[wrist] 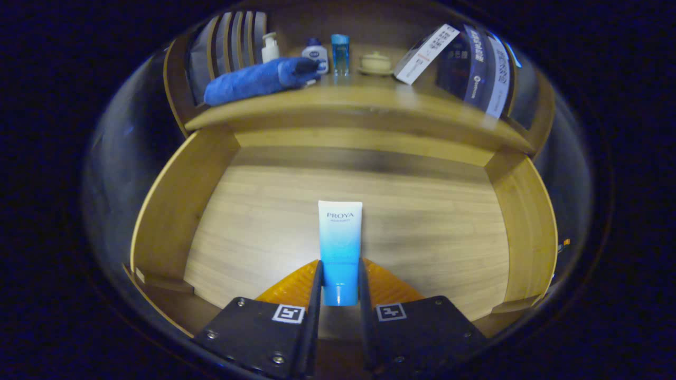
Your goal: Pull open the drawer, take out the items inside it, and place them on the countertop above the cabinet.
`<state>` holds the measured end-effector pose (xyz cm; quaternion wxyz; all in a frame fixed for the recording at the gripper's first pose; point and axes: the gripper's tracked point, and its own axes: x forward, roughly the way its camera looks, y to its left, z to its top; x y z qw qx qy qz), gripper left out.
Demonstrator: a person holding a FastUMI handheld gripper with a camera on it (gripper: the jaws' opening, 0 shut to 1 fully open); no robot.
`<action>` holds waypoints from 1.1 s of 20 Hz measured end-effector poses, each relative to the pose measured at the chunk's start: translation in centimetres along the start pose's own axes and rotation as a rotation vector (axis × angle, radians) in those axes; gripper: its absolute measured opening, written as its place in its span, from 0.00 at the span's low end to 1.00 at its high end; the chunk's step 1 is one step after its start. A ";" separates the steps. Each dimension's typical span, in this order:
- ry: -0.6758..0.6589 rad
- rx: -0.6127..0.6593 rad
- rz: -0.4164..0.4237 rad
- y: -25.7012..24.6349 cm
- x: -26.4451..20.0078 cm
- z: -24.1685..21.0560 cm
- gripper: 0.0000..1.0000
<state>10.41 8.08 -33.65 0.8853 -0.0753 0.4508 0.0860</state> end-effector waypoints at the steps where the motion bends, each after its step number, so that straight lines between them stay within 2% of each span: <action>1: -0.033 -0.001 0.010 0.4 -0.8 0.8 0.35; 9: -0.372 0.043 0.027 0.4 -8.1 8.1 0.35; 10: -0.401 0.052 0.022 0.4 -8.5 8.8 0.31; 11: -0.397 0.054 0.016 0.3 -8.7 8.9 0.28; 15: -0.438 0.068 0.010 -0.6 -9.1 10.6 0.27; 22: -0.636 0.156 -0.037 -3.7 -10.7 19.4 0.27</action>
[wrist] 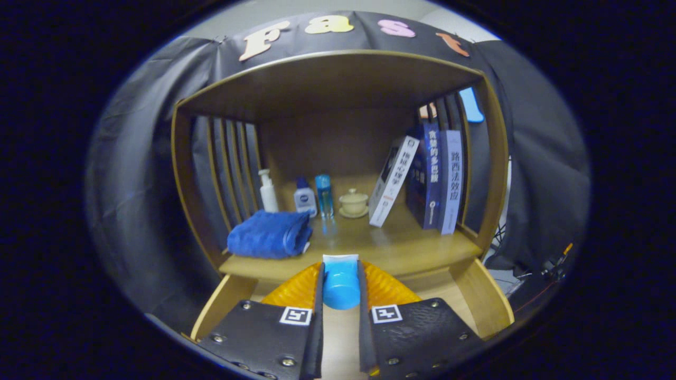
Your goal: Pull open the drawer, take out the items inside it, and place them on the countertop above the cabinet.
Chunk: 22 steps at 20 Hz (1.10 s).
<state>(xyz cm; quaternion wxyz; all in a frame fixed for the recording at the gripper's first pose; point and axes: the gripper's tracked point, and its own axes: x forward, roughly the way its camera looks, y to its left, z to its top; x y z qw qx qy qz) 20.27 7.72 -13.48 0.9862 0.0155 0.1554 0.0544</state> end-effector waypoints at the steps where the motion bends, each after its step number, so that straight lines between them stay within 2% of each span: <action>1: -0.026 0.001 -0.009 -0.2 0.9 1.0 0.27; 5: -0.052 0.004 -0.038 -0.3 5.7 1.9 0.27; 11: 0.071 -0.047 -0.099 -0.4 13.3 -3.5 0.27; 15: 0.070 -0.106 -0.116 -0.5 14.7 -4.9 0.27; 21: 0.092 -0.094 -0.123 -0.3 15.0 -6.0 0.27; 22: 0.105 -0.091 -0.125 -0.4 15.1 -6.4 0.31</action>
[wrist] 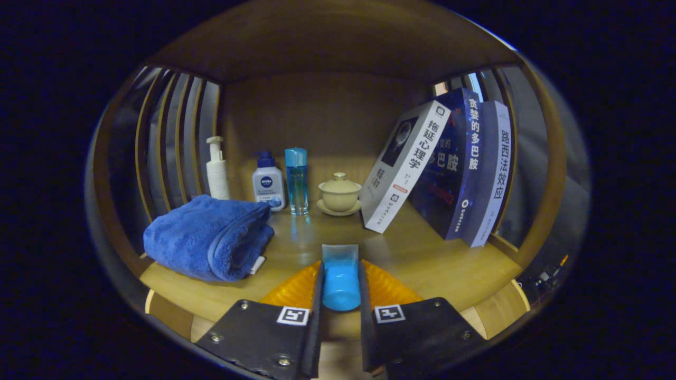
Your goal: Pull open the drawer, take out the items inside it, and place them on the countertop above the cabinet.
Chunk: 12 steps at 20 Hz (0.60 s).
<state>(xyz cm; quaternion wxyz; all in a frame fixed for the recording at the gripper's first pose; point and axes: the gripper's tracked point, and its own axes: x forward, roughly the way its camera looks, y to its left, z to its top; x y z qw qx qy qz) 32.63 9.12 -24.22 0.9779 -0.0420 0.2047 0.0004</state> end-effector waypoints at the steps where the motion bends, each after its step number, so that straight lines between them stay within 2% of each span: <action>1: 0.010 0.001 0.001 0.0 0.0 -0.2 0.31; 3: 0.003 0.000 -0.010 -0.2 -0.2 0.2 0.33; 6: -0.035 -0.002 -0.018 -0.5 -1.6 1.6 0.44; 8: -0.044 0.010 -0.020 -0.7 -3.0 2.3 0.58; 12: -0.071 0.018 0.027 -0.3 -7.0 3.8 0.86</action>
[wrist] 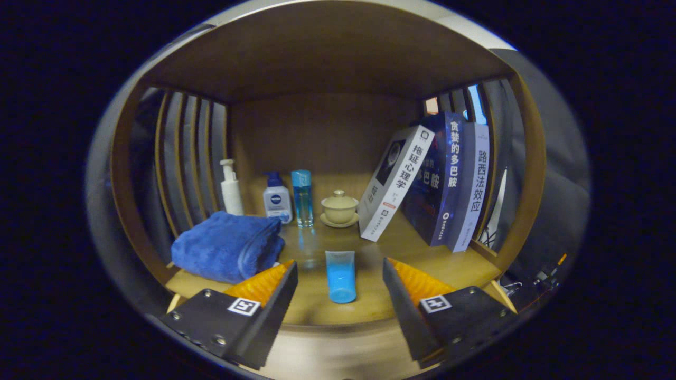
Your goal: Pull open the drawer, take out the items inside it, and place them on the countertop above the cabinet.
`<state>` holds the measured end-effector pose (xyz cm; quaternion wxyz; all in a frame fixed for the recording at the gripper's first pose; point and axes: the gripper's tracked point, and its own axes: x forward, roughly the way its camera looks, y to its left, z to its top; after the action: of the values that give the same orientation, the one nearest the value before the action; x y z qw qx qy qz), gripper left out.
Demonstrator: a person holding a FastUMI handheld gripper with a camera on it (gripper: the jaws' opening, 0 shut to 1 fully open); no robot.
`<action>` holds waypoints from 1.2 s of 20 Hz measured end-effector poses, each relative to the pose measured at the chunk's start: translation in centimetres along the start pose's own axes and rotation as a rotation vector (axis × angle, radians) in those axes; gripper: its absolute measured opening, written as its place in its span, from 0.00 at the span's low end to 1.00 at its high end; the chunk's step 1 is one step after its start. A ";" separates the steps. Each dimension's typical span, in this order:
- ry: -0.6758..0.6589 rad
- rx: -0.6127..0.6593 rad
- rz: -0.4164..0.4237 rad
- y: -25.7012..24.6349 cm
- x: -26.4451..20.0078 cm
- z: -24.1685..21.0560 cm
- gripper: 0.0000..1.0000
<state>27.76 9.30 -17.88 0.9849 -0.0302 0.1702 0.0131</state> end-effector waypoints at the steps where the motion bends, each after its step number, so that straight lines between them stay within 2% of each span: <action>1: -0.005 -0.010 0.006 0.0 -1.4 0.2 0.93; 2: -0.013 -0.021 0.013 0.0 -2.6 0.5 1.00; 7: -0.093 -0.078 0.045 -0.2 -10.0 1.9 1.00; 13: -0.126 -0.028 0.055 -1.6 -18.9 1.3 1.00; 19: -0.173 -0.010 0.031 -3.6 -25.4 -2.6 1.00; 24: -0.154 -0.036 0.031 -5.4 -26.1 -9.3 1.00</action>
<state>0.28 2.88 -17.57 0.9940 -0.0443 0.0941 0.0337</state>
